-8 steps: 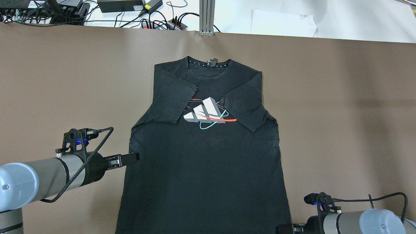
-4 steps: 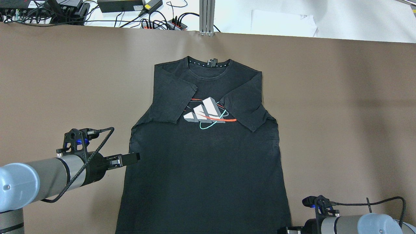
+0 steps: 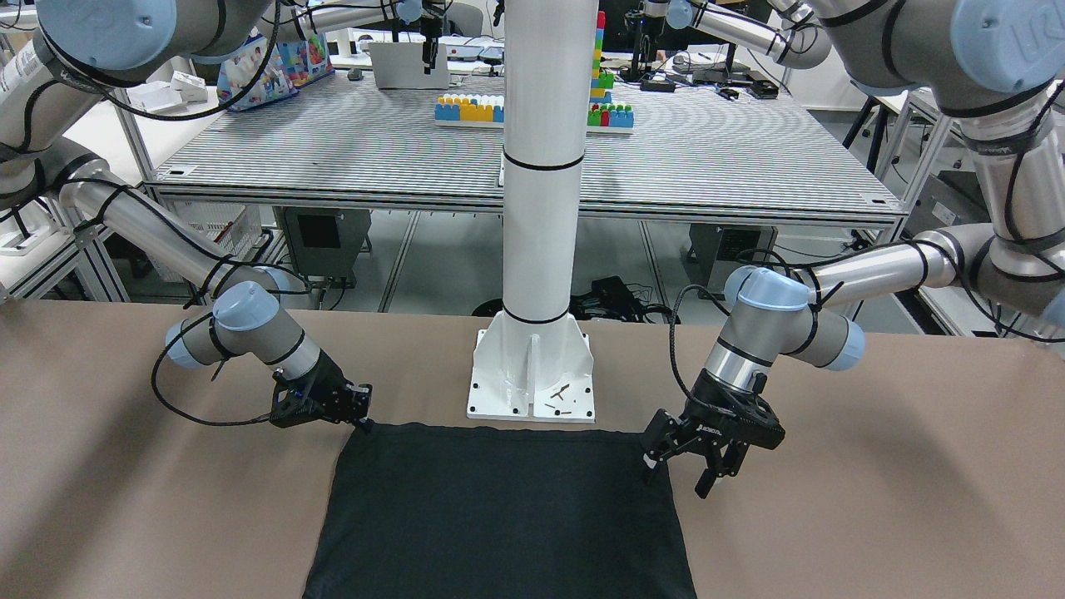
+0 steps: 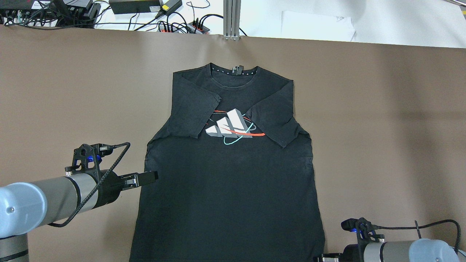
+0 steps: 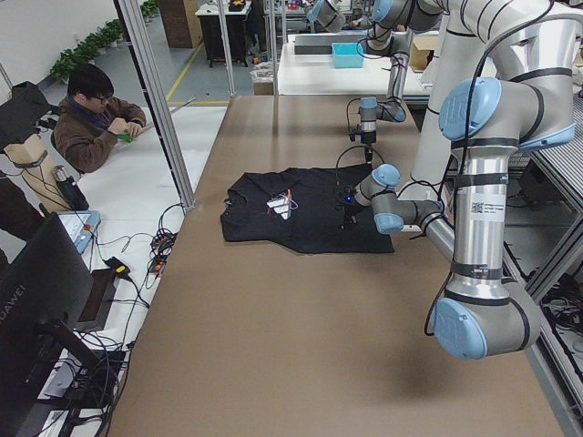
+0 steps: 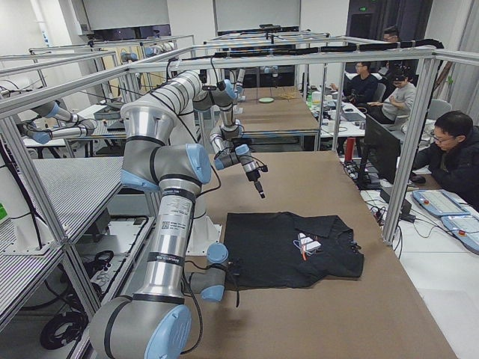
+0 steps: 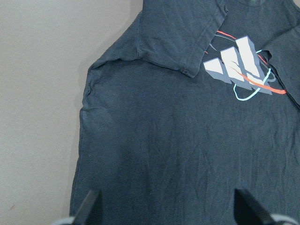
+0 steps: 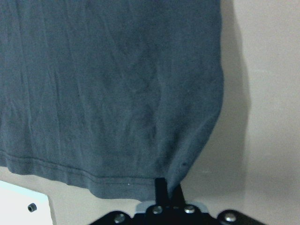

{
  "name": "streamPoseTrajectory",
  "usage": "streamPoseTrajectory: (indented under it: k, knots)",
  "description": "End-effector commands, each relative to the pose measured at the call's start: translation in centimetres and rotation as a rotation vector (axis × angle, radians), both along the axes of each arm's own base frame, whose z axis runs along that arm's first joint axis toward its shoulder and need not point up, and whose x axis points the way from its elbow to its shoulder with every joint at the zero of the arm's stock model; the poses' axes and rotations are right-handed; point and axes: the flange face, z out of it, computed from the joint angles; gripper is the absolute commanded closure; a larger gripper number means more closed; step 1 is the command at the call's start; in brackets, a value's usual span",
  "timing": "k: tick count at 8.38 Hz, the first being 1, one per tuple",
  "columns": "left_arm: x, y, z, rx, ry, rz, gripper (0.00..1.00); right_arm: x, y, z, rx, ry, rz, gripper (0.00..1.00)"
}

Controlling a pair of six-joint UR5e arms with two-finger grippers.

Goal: Fold clothes
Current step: 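Lower both grippers and grasp the two hem corners nearest the robot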

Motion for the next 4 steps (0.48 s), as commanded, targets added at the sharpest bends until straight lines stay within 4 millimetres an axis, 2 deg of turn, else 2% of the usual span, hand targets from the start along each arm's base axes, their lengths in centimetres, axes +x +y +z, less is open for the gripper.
streamPoseTrajectory:
  k: [1, 3, 4]
  knots:
    - [1.7, 2.4, 0.1, -0.046, 0.022, 0.034, 0.0, 0.2, -0.3, -0.3, 0.011, -0.033, 0.013, 1.0]
    - [4.8, 7.4, 1.0, -0.013, 0.008, 0.038, 0.0, 0.5, -1.0, -0.5, 0.016, -0.041, 0.03, 1.0]
    - [5.8, 9.9, 2.8, -0.012, -0.015, 0.046, 0.0, 0.7, -1.2, -0.6, 0.022, -0.05, 0.035, 1.0]
